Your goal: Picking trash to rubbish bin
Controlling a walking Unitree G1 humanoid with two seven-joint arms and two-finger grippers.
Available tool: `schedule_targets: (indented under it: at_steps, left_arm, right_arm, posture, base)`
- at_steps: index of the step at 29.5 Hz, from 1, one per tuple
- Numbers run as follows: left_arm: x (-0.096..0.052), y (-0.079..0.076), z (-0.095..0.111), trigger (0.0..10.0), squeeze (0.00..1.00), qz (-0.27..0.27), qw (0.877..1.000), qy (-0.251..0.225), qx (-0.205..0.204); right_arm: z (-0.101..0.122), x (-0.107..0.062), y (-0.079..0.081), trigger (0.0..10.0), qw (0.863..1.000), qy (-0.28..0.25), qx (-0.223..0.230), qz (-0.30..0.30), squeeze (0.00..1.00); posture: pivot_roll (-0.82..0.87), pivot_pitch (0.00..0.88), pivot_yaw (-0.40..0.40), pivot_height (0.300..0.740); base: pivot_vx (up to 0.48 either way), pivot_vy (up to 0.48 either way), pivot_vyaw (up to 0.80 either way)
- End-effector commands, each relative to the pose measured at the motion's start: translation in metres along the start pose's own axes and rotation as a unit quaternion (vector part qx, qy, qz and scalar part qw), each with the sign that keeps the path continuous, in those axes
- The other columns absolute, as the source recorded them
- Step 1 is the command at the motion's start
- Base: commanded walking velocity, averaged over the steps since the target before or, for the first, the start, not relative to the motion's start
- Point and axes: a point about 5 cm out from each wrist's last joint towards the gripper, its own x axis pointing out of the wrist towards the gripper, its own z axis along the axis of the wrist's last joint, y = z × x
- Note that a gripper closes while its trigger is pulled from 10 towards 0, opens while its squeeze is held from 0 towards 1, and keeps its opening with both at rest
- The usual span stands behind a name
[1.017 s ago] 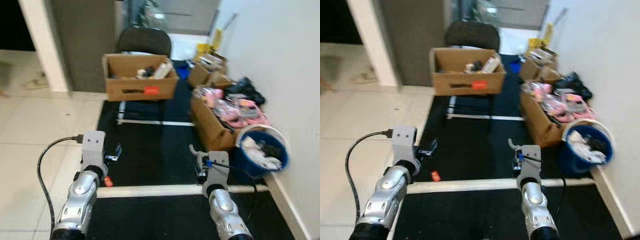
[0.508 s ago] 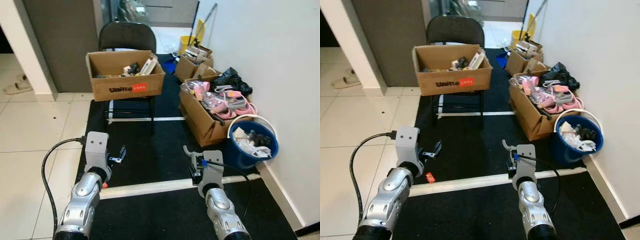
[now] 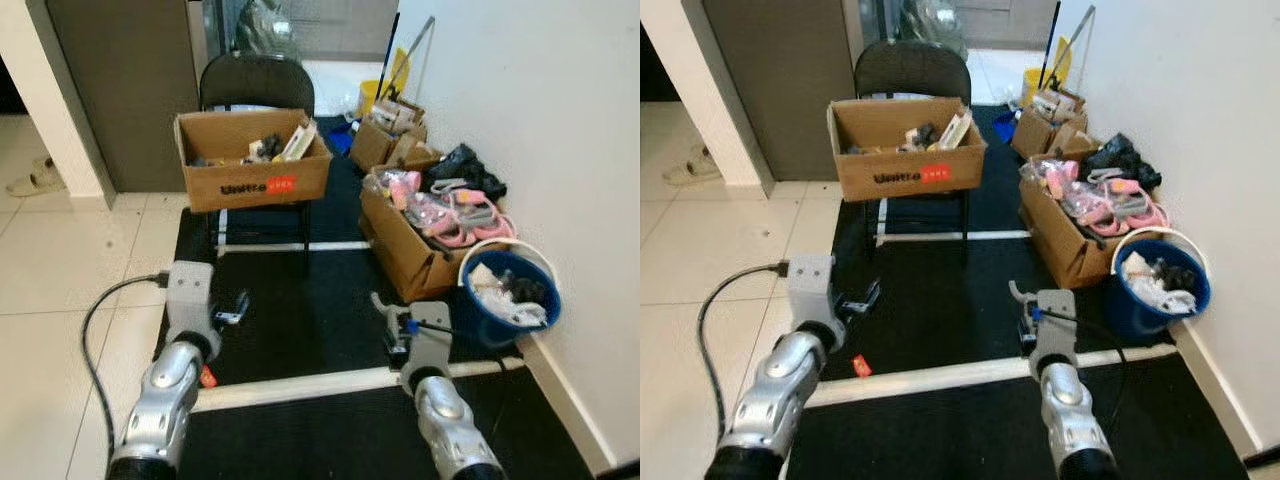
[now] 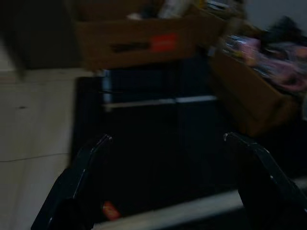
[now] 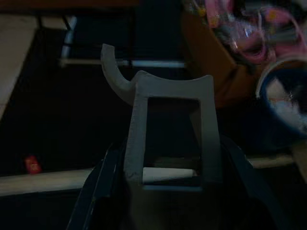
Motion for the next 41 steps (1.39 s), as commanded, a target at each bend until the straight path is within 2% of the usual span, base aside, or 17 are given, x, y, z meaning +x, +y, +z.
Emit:
schedule_targets:
  at_steps: [1,10,20,29,41]
  left_arm:
    - [-0.0028,0.0047,-0.0051,10.0,0.00,0.009,1.000,0.010,0.001]
    - [-0.0020,0.0059,-0.0020,10.0,0.00,0.005,1.000,0.008,0.005]
    - [-0.0012,0.0065,-0.0011,10.0,0.00,0.005,1.000,0.009,0.008]
    - [-0.0015,0.0066,-0.0012,10.0,0.00,0.006,1.000,0.010,0.009]
    - [-0.0043,0.0080,-0.0023,10.0,0.00,0.009,1.000,0.011,0.011]
  right_arm:
    - [-0.0042,-0.0017,0.0060,10.0,1.000,0.009,0.006,0.006,0.00]
    - [-0.0066,-0.0025,0.0066,10.0,1.000,0.015,0.024,0.005,0.00]
    - [-0.0103,-0.0039,0.0058,10.0,0.999,0.022,0.033,0.000,0.00]
    - [-0.0097,-0.0030,0.0048,10.0,0.999,0.022,0.036,-0.004,0.00]
    - [-0.0060,-0.0010,0.0132,10.0,0.999,0.015,0.045,0.017,0.00]
  posture:
    - [0.03,0.095,-0.031,0.740]
    - [0.04,0.102,-0.027,0.740]
    - [0.04,0.108,-0.023,0.740]
    - [0.05,0.110,-0.024,0.740]
    - [0.06,0.109,-0.030,0.740]
  base:
    - [0.360,0.000,0.00]
    - [0.365,0.000,0.00]
    - [0.355,0.000,-0.76]
    - [0.342,0.000,0.00]
    - [0.331,0.000,0.00]
